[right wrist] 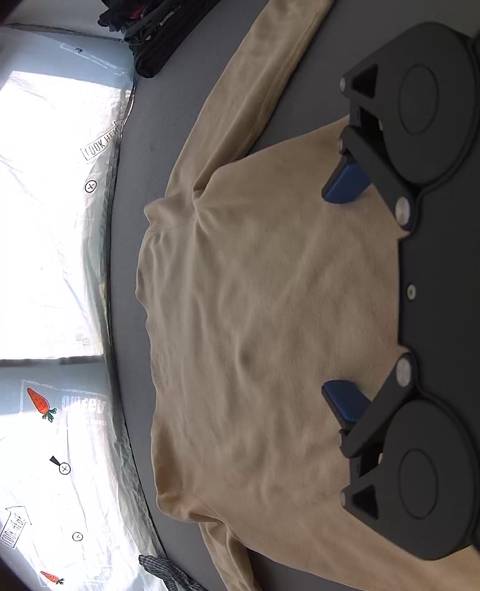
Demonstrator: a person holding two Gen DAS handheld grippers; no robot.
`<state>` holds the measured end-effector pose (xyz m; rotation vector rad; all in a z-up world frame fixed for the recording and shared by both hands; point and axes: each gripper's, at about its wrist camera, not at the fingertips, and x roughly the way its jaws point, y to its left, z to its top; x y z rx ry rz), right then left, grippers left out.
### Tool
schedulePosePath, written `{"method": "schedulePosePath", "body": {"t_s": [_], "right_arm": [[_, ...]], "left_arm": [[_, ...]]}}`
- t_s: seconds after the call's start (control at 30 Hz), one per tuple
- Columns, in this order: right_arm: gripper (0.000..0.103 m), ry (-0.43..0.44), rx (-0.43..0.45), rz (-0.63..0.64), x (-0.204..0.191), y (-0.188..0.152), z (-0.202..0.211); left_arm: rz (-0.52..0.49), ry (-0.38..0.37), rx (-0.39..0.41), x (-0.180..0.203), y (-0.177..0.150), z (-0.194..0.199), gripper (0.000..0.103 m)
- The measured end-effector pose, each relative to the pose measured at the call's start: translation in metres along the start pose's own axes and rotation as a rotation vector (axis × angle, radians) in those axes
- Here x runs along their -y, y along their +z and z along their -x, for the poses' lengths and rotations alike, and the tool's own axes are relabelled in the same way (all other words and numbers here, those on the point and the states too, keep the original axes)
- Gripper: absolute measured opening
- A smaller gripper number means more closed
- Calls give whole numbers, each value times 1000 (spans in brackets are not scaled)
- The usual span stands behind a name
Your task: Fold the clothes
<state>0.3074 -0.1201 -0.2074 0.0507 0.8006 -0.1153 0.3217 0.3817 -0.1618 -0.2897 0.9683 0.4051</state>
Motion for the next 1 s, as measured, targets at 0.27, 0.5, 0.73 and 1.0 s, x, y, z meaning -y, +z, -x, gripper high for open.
{"method": "schedulePosePath", "body": {"t_s": [0.27, 0.5, 0.73, 1.0], "right_arm": [[103, -15, 48, -17, 0, -8, 3], [103, -34, 76, -33, -3, -10, 1], [103, -39, 91, -41, -5, -12, 0], [103, -28, 103, -46, -2, -14, 1]], "left_arm": [[-128, -1, 132, -12, 47, -36, 89], [-106, 25, 107, -15, 56, -62, 88], [66, 47, 98, -18, 53, -56, 26], [245, 1, 210, -24, 27, 7, 7]]}}
